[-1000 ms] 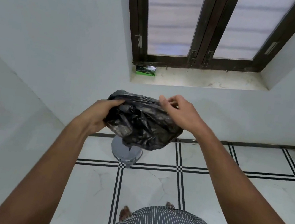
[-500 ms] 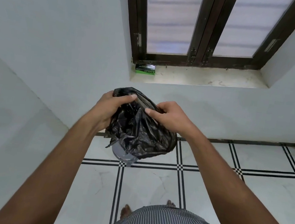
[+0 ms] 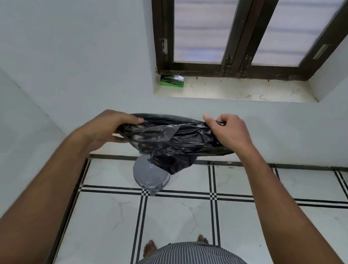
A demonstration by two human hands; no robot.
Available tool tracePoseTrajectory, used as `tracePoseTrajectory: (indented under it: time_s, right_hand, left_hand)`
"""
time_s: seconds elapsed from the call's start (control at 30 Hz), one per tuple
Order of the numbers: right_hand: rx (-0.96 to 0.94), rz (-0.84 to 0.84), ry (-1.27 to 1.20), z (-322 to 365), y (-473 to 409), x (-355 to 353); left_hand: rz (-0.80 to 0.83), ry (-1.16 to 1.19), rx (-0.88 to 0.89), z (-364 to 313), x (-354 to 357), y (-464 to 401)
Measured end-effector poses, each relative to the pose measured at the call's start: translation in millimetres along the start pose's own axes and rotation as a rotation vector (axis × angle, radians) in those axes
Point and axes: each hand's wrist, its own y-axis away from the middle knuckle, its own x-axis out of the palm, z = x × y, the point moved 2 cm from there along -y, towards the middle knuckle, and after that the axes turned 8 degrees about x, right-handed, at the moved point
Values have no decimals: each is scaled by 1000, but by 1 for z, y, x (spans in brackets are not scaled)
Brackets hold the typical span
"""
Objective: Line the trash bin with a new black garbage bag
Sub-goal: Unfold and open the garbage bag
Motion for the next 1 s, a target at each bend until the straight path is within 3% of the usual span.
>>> tracePoseTrajectory:
  time_s: [0.1,0.17,0.27,0.4,0.5,0.63,0.77,0.9,1.0]
  right_hand:
    - [19,70,-65,5,3,2]
    - [56,232,-233,10,9,3]
    - [20,273,-323,12,11,3]
    - [38,43,-429,12,5,4]
    - [27,-76,-226,10,6,-1]
    - [-75,125,34,16,22,4]
    - [-345,272,-100,45,47,20]
    - [-385,314,-208,57,49,36]
    - [-334,332,-423,57,46,40]
  left_hand:
    - [12,496,64,-5,7,3]
    - [-32,598,98,-8,11,4]
    - [-9,452,87,-10,15,6]
    - [73,90,40,-7,14,8]
    - [-84,-137,29,-3,13,4]
    - [-94,-34,74,-4,21,4]
    - [15,117,140,-16,41,11]
    - [42,131,163,-22,49,12]
    - [112,112,169,-22,48,16]
